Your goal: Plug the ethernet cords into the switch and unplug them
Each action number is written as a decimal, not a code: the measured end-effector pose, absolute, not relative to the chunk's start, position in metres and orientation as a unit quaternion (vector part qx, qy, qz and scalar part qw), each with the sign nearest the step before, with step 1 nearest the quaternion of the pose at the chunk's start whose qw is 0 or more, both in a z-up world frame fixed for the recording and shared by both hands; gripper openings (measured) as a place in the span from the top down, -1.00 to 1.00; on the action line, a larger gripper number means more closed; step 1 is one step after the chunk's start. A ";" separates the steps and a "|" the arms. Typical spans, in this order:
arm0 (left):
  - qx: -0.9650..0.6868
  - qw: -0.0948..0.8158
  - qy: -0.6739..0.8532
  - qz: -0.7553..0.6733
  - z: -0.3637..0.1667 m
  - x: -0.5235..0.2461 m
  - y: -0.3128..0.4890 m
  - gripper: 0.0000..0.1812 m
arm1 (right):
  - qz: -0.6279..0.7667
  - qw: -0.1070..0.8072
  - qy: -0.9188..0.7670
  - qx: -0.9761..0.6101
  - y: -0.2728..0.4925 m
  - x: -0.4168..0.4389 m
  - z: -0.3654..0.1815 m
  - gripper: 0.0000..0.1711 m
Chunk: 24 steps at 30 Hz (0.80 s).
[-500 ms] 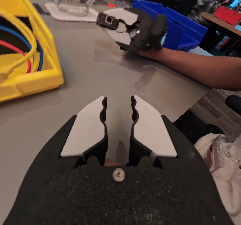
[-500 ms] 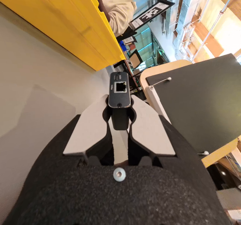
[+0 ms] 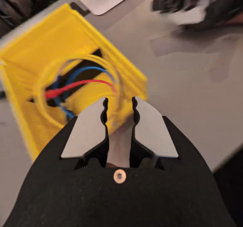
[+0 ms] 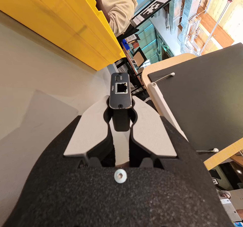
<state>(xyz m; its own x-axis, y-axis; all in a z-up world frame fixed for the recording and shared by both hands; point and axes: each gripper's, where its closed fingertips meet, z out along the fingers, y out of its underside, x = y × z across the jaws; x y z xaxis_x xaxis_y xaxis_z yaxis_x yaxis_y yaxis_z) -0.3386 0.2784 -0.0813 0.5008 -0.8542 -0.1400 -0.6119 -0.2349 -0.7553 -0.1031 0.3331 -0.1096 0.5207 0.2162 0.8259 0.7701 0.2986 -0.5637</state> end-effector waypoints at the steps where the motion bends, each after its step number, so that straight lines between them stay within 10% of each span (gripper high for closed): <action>1: -0.768 0.392 0.498 -0.098 -0.075 -0.346 0.308 0.60 | -0.204 0.673 -0.445 -0.555 0.332 -0.103 -0.110 0.69; 7: -0.747 0.272 0.602 0.070 -0.090 -0.355 0.422 0.44 | -0.203 0.671 -0.446 -0.557 0.332 -0.103 -0.111 0.69; 14: -0.725 0.225 0.634 0.147 -0.100 -0.365 0.447 0.87 | -0.205 0.665 -0.455 -0.555 0.331 -0.105 -0.114 0.69; 24: -0.786 0.387 0.467 0.119 0.035 -0.401 0.399 0.94 | -0.202 0.671 -0.447 -0.556 0.332 -0.103 -0.111 0.69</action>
